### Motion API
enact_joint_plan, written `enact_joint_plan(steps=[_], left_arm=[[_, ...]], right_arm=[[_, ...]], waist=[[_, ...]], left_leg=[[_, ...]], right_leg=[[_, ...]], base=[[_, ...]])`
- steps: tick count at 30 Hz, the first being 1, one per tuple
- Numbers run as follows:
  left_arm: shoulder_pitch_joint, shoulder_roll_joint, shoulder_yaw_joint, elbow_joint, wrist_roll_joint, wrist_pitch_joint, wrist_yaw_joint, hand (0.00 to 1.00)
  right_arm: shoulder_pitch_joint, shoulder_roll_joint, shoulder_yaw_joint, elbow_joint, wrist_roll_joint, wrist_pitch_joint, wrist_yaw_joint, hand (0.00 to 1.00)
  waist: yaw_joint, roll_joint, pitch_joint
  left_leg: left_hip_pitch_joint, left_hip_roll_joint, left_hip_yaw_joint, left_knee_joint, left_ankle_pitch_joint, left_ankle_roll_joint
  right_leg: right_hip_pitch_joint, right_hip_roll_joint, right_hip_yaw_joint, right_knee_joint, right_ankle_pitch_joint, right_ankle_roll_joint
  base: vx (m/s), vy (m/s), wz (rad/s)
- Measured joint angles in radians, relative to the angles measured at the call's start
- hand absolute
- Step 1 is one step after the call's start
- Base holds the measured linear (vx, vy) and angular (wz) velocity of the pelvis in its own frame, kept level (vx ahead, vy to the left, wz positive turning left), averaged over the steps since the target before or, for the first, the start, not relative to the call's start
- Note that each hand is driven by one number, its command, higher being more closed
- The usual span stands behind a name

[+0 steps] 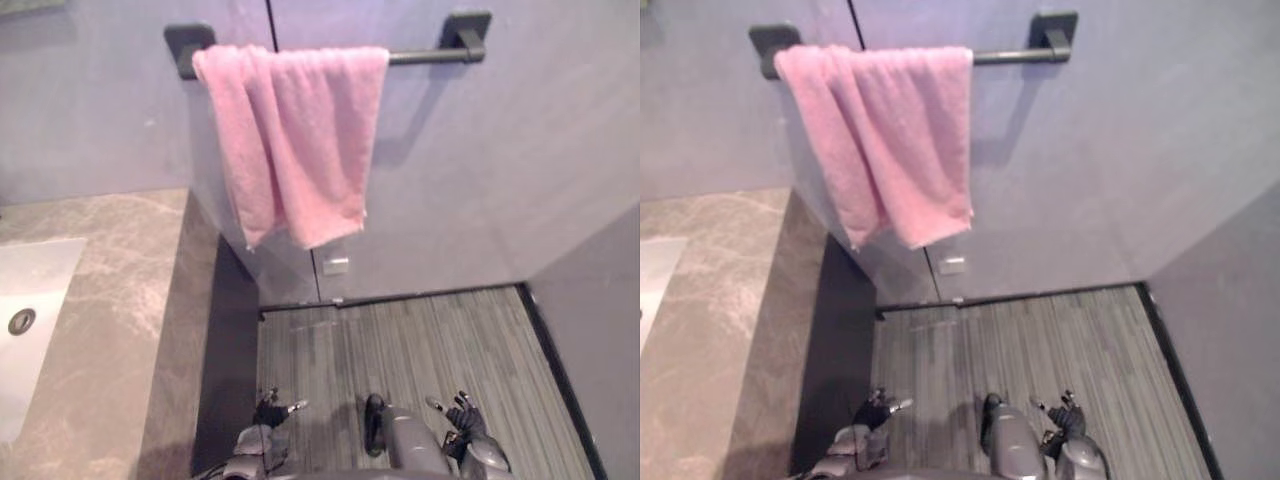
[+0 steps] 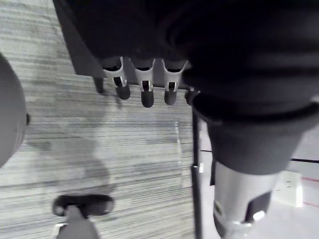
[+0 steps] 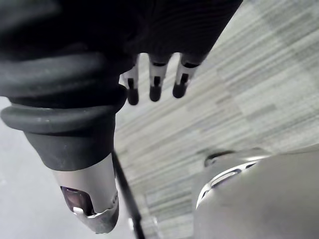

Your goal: Organize washtable

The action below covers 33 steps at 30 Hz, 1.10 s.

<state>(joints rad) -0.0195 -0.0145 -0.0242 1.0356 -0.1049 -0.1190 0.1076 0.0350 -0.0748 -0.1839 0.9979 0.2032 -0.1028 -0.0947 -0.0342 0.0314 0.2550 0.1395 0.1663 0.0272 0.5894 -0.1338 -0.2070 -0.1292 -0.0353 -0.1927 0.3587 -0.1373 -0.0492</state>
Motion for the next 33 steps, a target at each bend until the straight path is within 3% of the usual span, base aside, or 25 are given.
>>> enact_joint_plan(steps=[2, 5, 6, 7, 8, 9, 10, 11, 13, 15, 18, 21, 23, 25, 26, 27, 28, 31, 33], left_arm=[[0.002, -0.007, -0.005, -0.016, -0.021, -0.002, 0.001, 0.0], [0.003, -0.011, -0.014, -0.027, -0.02, -0.004, 0.002, 0.0], [0.002, -0.009, -0.014, -0.027, -0.019, -0.005, 0.002, 0.0], [-0.001, -0.005, -0.015, -0.03, -0.018, -0.009, 0.002, 0.0], [-0.001, -0.005, -0.016, -0.033, -0.017, -0.009, 0.002, 0.0], [0.0, -0.004, -0.018, -0.035, -0.015, -0.01, 0.002, 0.0], [0.002, -0.003, -0.02, -0.032, -0.013, -0.01, 0.003, 0.0], [0.005, 0.006, -0.025, -0.028, -0.01, -0.01, 0.004, 0.0], [0.007, 0.032, -0.025, -0.017, -0.01, -0.009, 0.005, 0.0], [0.005, 0.051, -0.024, -0.005, -0.009, -0.007, 0.004, 0.0], [0.001, 0.051, -0.023, 0.014, -0.008, -0.001, 0.003, 0.0], [0.003, 0.049, -0.029, 0.015, 0.0, 0.002, -0.006, 0.0], [0.004, 0.051, -0.036, 0.016, 0.0, 0.003, 0.002, 0.0], [0.011, 0.053, -0.036, 0.017, -0.001, 0.002, 0.005, 0.0], [0.017, 0.06, -0.035, 0.015, -0.002, 0.001, 0.004, 0.0], [0.02, 0.063, -0.03, 0.025, -0.003, 0.001, 0.006, 0.0], [0.029, 0.046, -0.026, 0.027, -0.011, -0.002, 0.005, 0.0], [0.04, 0.03, -0.024, 0.031, -0.019, -0.002, 0.005, 0.0], [0.04, 0.028, -0.025, 0.033, -0.021, -0.002, 0.005, 0.0]], right_arm=[[0.008, 0.009, -0.002, 0.008, 0.0, 0.0, -0.006, 0.0], [0.011, 0.007, -0.004, 0.017, 0.001, 0.001, -0.013, 0.0], [0.011, 0.007, -0.004, 0.019, 0.001, 0.001, -0.013, 0.0], [0.011, 0.007, -0.004, 0.026, 0.0, 0.001, -0.014, 0.0], [0.01, 0.006, -0.004, 0.03, 0.0, 0.001, -0.014, 0.0], [0.01, 0.003, -0.004, 0.034, 0.0, 0.001, -0.015, 0.0], [0.011, -0.001, -0.003, 0.036, 0.0, 0.001, -0.015, 0.0], [0.01, -0.012, 0.006, 0.04, -0.001, 0.002, -0.016, 0.0], [0.013, 0.003, 0.027, 0.039, -0.009, 0.002, -0.019, 0.0], [0.018, 0.019, 0.026, 0.04, -0.016, 0.003, -0.019, 0.0], [0.017, 0.022, 0.024, 0.038, -0.017, 0.003, -0.015, 0.0], [0.013, 0.03, 0.025, 0.038, -0.018, 0.002, -0.011, 0.0], [0.011, 0.032, 0.026, 0.038, -0.017, 0.003, -0.011, 0.0], [0.012, 0.031, 0.025, 0.036, -0.017, 0.003, -0.011, 0.0], [0.018, 0.032, 0.026, 0.037, -0.018, 0.002, -0.012, 0.0], [0.023, 0.034, 0.017, 0.04, -0.014, 0.003, -0.011, 0.0], [0.029, 0.017, 0.015, 0.042, -0.017, 0.001, -0.014, 0.0], [0.031, 0.007, 0.006, 0.04, -0.016, 0.001, -0.016, 0.0], [0.033, 0.008, 0.005, 0.041, -0.016, 0.001, -0.018, 0.0]], waist=[[0.002, -0.009, 0.004], [0.01, -0.003, 0.001], [0.011, -0.003, 0.001], [0.017, -0.004, 0.001], [0.019, -0.004, 0.002], [0.022, -0.001, 0.001], [0.022, 0.005, -0.002], [0.026, 0.014, -0.008], [0.022, -0.016, -0.027], [0.024, -0.042, -0.038], [0.023, -0.039, -0.038], [0.017, -0.039, -0.044], [0.017, -0.036, -0.045], [0.015, -0.03, -0.045], [0.014, -0.047, -0.054], [0.01, -0.046, -0.07], [0.006, -0.02, -0.084], [0.0, 0.008, -0.094], [-0.002, 0.005, -0.093]], left_leg=[[-0.072, 0.051, 0.088, 0.165, -0.035, 0.052], [-0.146, 0.051, 0.198, 0.081, -0.085, 0.112], [-0.159, 0.043, 0.207, 0.034, -0.088, 0.117], [-0.194, 0.01, 0.218, -0.136, -0.086, 0.117], [-0.199, -0.005, 0.215, -0.202, -0.08, 0.115], [-0.199, -0.029, 0.207, -0.316, -0.056, 0.091], [-0.194, -0.035, 0.199, -0.374, -0.007, 0.101], [-0.177, -0.046, 0.199, -0.408, 0.082, 0.143], [-0.152, -0.085, 0.21, -0.438, 0.072, 0.156], [-0.149, -0.127, 0.213, -0.432, 0.05, 0.197], [-0.101, -0.17, 0.222, -0.442, 0.012, 0.223], [-0.028, -0.174, 0.21, -0.482, 0.003, 0.237], [-0.015, -0.157, 0.177, -0.487, 0.002, 0.237], [-0.009, -0.129, 0.162, -0.48, 0.002, 0.235], [-0.006, -0.138, 0.16, -0.472, 0.0, 0.23], [0.007, -0.14, 0.141, -0.468, -0.019, 0.196], [0.01, -0.123, 0.138, -0.471, -0.018, 0.192], [0.024, -0.107, 0.139, -0.483, -0.011, 0.181], [0.044, -0.099, 0.139, -0.486, -0.008, 0.176]], right_leg=[[0.109, 0.01, -0.027, -0.072, -0.003, -0.005], [0.187, 0.005, -0.023, -0.145, 0.002, 0.003], [0.196, 0.001, -0.022, -0.157, 0.003, 0.005], [0.218, -0.019, -0.012, -0.188, 0.007, 0.022], [0.221, -0.028, -0.008, -0.191, 0.004, 0.032], [0.224, -0.039, 0.001, -0.19, -0.002, 0.049], [0.227, -0.04, 0.006, -0.189, -0.009, 0.062], [0.236, -0.039, 0.029, -0.187, -0.022, 0.086], [0.253, -0.071, 0.037, -0.206, -0.031, 0.108], [0.251, -0.11, 0.035, -0.191, -0.051, 0.14], [0.228, -0.159, 0.066, -0.064, -0.084, 0.157], [0.149, -0.168, 0.1, 0.167, -0.108, 0.154], [0.117, -0.135, 0.118, 0.179, -0.156, 0.133], [0.087, -0.083, 0.112, 0.096, -0.168, 0.125], [0.092, -0.083, 0.109, -0.014, -0.1, 0.112], [0.107, -0.078, 0.104, -0.037, -0.063, 0.111], [0.122, -0.061, 0.105, -0.057, -0.058, 0.105], [0.153, -0.04, 0.107, -0.107, -0.052, 0.096], [0.18, -0.032, 0.108, -0.13, -0.05, 0.093]], base=[[0.21, -0.147, 0.3], [0.21, -0.057, 0.01], [0.17, 0.089, -0.06], [0.14, 0.113, -0.08], [0.14, 0.135, -0.12], [0.09, 0.102, -0.1], [0.15, 0.17, -0.22], [0.21, 0.208, -0.2], [0.28, 0.209, -0.08], [0.28, 0.166, 0.07], [0.25, 0.171, 0.03], [0.24, 0.117, 0.09], [0.22, -0.054, 0.28], [0.17, -0.114, 0.3], [0.16, -0.114, 0.32], [0.21, -0.115, 0.24], [0.2, -0.101, 0.12], [0.17, -0.099, -0.09], [0.13, -0.084, -0.08]])
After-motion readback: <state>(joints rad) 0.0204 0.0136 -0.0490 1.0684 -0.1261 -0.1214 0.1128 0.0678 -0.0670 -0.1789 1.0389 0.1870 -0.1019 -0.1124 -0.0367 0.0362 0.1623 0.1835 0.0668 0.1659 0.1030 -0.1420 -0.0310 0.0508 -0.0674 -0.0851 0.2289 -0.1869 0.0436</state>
